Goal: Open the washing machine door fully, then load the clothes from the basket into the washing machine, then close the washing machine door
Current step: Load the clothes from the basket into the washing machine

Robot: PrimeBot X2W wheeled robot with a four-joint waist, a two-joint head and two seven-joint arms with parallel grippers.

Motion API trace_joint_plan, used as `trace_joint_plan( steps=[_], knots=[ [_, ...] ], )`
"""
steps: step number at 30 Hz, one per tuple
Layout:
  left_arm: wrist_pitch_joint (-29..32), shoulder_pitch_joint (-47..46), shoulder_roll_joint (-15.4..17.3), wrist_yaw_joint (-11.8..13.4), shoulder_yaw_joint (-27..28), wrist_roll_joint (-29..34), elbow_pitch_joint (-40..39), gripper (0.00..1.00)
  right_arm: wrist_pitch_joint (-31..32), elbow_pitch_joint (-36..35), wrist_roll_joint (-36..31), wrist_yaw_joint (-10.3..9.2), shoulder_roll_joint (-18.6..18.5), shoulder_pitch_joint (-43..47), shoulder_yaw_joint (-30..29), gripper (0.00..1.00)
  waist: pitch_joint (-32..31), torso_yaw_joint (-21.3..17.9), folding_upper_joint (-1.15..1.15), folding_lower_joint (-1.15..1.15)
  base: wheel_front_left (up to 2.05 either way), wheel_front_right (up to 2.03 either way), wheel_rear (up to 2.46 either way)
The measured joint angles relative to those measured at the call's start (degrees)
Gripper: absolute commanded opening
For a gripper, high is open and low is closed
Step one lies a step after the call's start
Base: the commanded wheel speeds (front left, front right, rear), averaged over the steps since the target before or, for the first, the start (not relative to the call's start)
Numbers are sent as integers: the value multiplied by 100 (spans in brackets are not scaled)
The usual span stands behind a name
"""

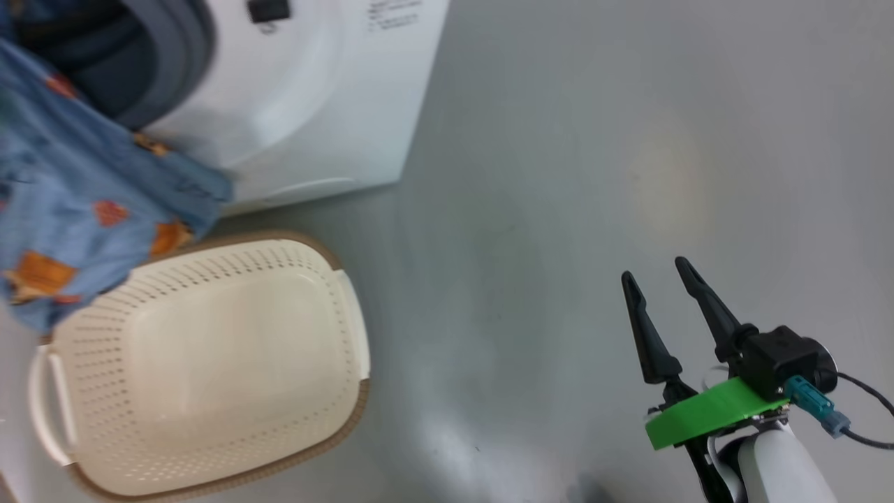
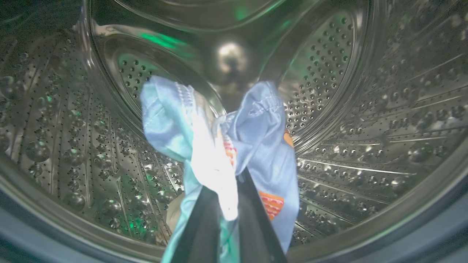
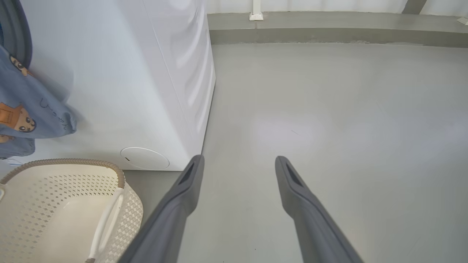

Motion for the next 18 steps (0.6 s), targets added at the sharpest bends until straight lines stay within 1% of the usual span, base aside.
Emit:
trace_joint_plan(
  steps=[3,4,13,18],
  knots=[
    [26,-516,202,-43,-81,175,365,0,-1,46,29,0,14,-126,30,100,224,-158,0,0,0,0,0],
    [26,-878,312,-47,-126,222,605,0,-2,52,70,0,22,-182,53,100,368,-260,0,0,0,0,0],
    [-36,-2354,824,-93,-272,486,1572,0,-3,32,300,0,58,-354,238,100,934,-681,0,0,0,0,0],
    [-142,-2739,910,-93,-354,569,1937,0,-3,36,381,0,65,-419,311,100,1110,-837,0,0,0,0,0]
  ],
)
